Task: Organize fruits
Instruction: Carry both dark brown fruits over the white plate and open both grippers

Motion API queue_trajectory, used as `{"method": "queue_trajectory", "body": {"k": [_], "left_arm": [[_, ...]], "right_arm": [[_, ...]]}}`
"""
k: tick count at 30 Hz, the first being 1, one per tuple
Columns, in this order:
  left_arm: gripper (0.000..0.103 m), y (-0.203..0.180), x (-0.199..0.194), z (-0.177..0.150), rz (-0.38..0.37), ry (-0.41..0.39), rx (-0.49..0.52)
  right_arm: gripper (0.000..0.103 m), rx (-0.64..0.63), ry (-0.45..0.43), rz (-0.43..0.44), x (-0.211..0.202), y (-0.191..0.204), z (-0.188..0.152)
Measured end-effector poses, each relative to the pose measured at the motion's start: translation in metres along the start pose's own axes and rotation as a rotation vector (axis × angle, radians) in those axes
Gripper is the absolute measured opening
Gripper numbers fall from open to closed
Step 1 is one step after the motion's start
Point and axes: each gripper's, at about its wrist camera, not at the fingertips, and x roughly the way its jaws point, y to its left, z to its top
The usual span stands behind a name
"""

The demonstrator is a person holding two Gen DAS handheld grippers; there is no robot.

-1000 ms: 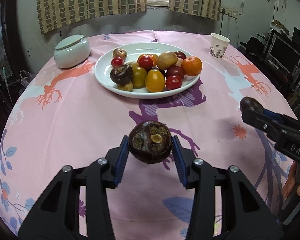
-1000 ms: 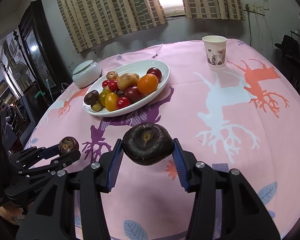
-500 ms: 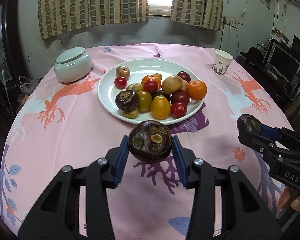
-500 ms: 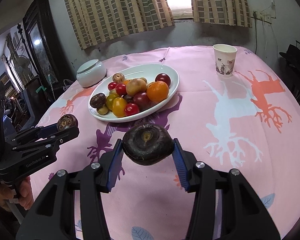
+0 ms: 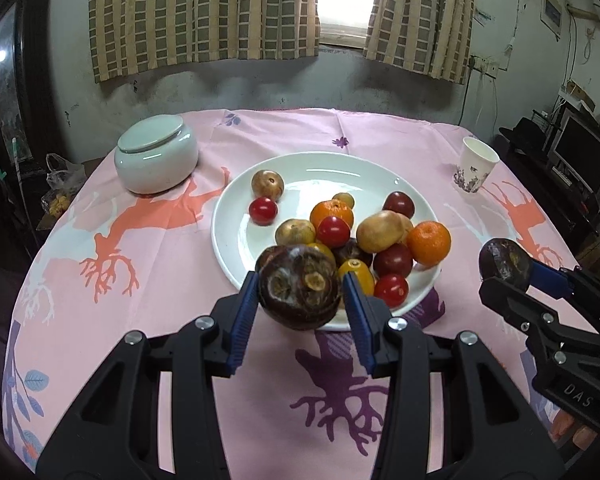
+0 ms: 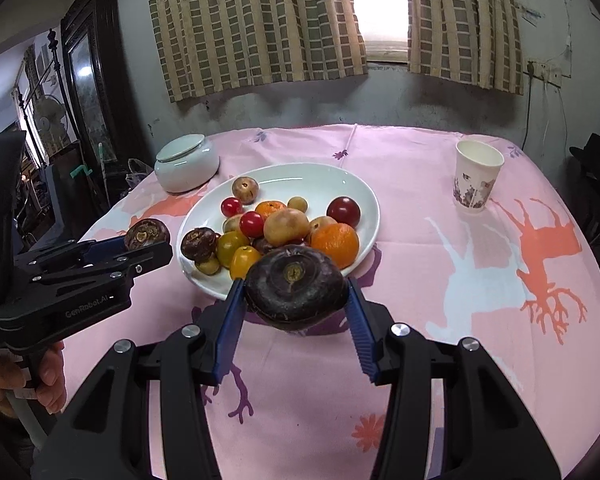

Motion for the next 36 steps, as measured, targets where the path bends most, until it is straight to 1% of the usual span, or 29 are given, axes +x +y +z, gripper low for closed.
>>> {"method": "queue_trajectory", "body": {"k": [3, 5, 8, 10, 12, 15, 17, 19, 23, 24, 25, 26, 28, 31, 34, 36], "left_arm": [[0.044, -0.003, 0.004, 0.015, 0.018, -0.034, 0.012], [0.044, -0.005, 0.006, 0.022, 0.016, -0.050, 0.014], [0.044, -0.009, 0.017, 0.028, 0.014, -0.058, 0.039], [0.039, -0.002, 0.030, 0.030, 0.004, -0.036, 0.011], [0.039, 0.008, 0.039, 0.029, -0.016, -0.006, -0.015], [0.039, 0.018, 0.046, 0.023, 0.011, 0.020, -0.011], [0.039, 0.020, 0.047, 0.018, 0.027, 0.037, 0.008], [0.039, 0.022, 0.046, 0.014, 0.034, 0.031, 0.007], [0.041, 0.017, 0.052, 0.013, 0.036, 0.047, 0.017], [0.044, 0.014, 0.054, 0.014, 0.034, 0.051, 0.023], [0.046, 0.011, 0.055, 0.014, 0.030, 0.051, 0.027], [0.046, 0.009, 0.056, 0.014, 0.026, 0.050, 0.030], [0.049, 0.002, 0.057, 0.012, 0.024, 0.051, 0.045], [0.050, -0.004, 0.058, 0.009, 0.042, 0.049, 0.066], [0.050, -0.006, 0.059, 0.006, 0.032, 0.059, 0.056], [0.050, -0.008, 0.058, 0.002, 0.033, 0.064, 0.068]], "right_arm": [[0.050, -0.005, -0.001, 0.002, 0.014, 0.002, 0.012], [0.050, 0.004, 0.001, 0.005, 0.024, 0.002, 0.020], [0.050, 0.011, 0.002, 0.004, 0.039, 0.002, 0.029], [0.050, 0.016, 0.015, -0.005, 0.050, 0.000, 0.034], [0.050, 0.025, 0.020, -0.015, 0.059, -0.002, 0.037], [0.050, 0.040, 0.027, 0.009, 0.067, -0.005, 0.040], [0.050, 0.026, 0.030, -0.010, 0.074, -0.003, 0.042], [0.050, 0.029, 0.038, -0.012, 0.082, -0.002, 0.045], [0.050, 0.027, 0.063, -0.008, 0.095, 0.003, 0.047], [0.052, 0.030, 0.073, -0.003, 0.099, 0.003, 0.047], [0.057, 0.041, 0.073, -0.002, 0.100, 0.003, 0.048], [0.069, 0.062, 0.053, -0.011, 0.099, 0.000, 0.049], [0.070, 0.094, 0.015, -0.005, 0.093, -0.006, 0.050], [0.070, 0.099, 0.005, -0.016, 0.088, -0.012, 0.050], [0.070, 0.125, 0.014, -0.003, 0.086, -0.018, 0.048], [0.070, 0.134, 0.015, -0.001, 0.082, -0.020, 0.045]]}}
